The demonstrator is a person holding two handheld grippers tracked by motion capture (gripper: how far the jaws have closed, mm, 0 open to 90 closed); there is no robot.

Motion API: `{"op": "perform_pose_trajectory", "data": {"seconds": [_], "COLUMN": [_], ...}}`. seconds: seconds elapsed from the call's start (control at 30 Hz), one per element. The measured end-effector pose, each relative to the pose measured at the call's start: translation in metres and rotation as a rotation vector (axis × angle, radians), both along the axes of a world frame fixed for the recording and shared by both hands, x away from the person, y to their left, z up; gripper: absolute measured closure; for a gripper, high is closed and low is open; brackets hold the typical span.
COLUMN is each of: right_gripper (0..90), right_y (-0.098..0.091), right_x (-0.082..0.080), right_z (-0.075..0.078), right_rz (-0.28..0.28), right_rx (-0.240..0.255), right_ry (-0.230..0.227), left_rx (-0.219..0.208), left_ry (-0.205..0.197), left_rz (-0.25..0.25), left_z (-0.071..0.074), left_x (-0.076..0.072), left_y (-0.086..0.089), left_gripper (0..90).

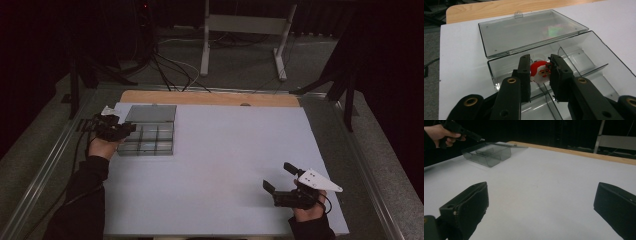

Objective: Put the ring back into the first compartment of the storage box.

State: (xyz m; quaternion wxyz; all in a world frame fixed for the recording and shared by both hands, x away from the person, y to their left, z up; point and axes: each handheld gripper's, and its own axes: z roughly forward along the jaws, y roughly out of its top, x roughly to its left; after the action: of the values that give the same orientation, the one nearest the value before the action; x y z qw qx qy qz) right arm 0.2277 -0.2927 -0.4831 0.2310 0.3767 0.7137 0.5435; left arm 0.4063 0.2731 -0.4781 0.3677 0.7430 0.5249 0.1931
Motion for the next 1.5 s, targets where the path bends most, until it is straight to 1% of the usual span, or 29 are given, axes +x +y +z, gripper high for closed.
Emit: {"op": "perform_pose_trajectory", "data": {"seconds": [0.1,0.23,0.3,0.37,0.43,0.47,0.53,0.6,0.7,0.77,0.83,0.9,0.93,1.0,1.03,1.13,1.2,1.23,1.27,1.3,1.43,1.5], "right_gripper": [0.0,0.0,0.0,0.0,0.0,0.0,0.0,0.0,0.0,0.0,0.0,0.0,0.0,0.0,0.0,0.0,0.0,0.0,0.0,0.0,0.0,0.0], "right_y": [-0.001,0.0,0.0,0.0,0.0,0.0,0.0,0.0,0.0,0.0,0.0,-0.001,-0.001,-0.001,-0.001,-0.001,-0.001,-0.001,-0.001,-0.001,-0.001,-0.001], "right_x": [0.0,0.0,0.0,0.0,0.0,0.0,0.0,0.0,0.0,0.0,0.0,0.0,0.0,0.0,0.0,0.0,0.0,0.0,0.0,0.0,0.0,0.0], "right_z": [0.0,0.0,0.0,0.0,0.0,0.0,0.0,0.0,-0.001,-0.001,-0.001,-0.001,-0.001,-0.001,-0.001,0.0,0.0,0.0,0.0,0.0,0.0,0.0], "right_rz": [-0.001,0.0,0.001,0.002,0.001,0.001,0.002,0.002,0.006,0.009,0.007,0.007,0.007,0.007,0.007,0.007,0.005,0.005,0.005,0.005,0.006,0.007], "right_rx": [0.001,-0.001,0.001,-0.001,-0.001,0.001,-0.001,-0.001,-0.002,-0.004,-0.001,-0.002,-0.002,-0.001,-0.002,-0.003,0.0,0.0,-0.001,-0.001,0.0,-0.002], "right_ry": [0.001,0.0,0.002,0.001,0.002,0.003,0.001,0.003,0.004,0.005,0.01,0.008,0.005,0.007,0.008,0.007,0.007,0.005,0.004,0.005,0.003,0.004], "left_rx": [0.014,0.014,0.029,0.031,0.042,0.037,0.048,0.044,0.074,0.074,0.082,0.086,0.099,0.109,0.115,0.098,0.106,0.102,0.082,0.07,0.061,0.052], "left_ry": [0.011,0.023,0.028,0.035,0.042,0.045,0.053,0.063,0.076,0.086,0.098,0.1,0.099,0.106,0.099,0.08,0.08,0.077,0.072,0.071,0.063,0.065], "left_rz": [0.009,0.016,0.017,0.016,0.021,0.022,0.028,0.03,0.026,0.026,0.036,0.034,0.034,0.041,0.043,0.063,0.067,0.07,0.063,0.066,0.075,0.069], "left_z": [-0.003,-0.006,-0.008,-0.011,-0.013,-0.015,-0.017,-0.019,-0.023,-0.024,-0.025,-0.024,-0.023,-0.023,-0.022,-0.018,-0.017,-0.016,-0.014,-0.013,-0.007,-0.005], "left_x": [0.002,0.003,0.004,0.006,0.007,0.008,0.009,0.01,0.012,0.013,0.014,0.014,0.015,0.015,0.015,0.015,0.015,0.015,0.014,0.014,0.011,0.01], "left_y": [0.0,0.001,0.001,0.0,0.0,0.0,0.0,0.0,-0.003,-0.004,-0.006,-0.007,-0.01,-0.011,-0.012,-0.01,-0.01,-0.01,-0.009,-0.008,-0.008,-0.008], "left_gripper": [72.7,72.7,72.7,72.6,72.6,72.6,72.5,72.5,72.4,72.3,72.2,72.1,72.1,71.5,71.2,69.9,63.9,59.5,54.9,51.7,38.9,34.7]}}
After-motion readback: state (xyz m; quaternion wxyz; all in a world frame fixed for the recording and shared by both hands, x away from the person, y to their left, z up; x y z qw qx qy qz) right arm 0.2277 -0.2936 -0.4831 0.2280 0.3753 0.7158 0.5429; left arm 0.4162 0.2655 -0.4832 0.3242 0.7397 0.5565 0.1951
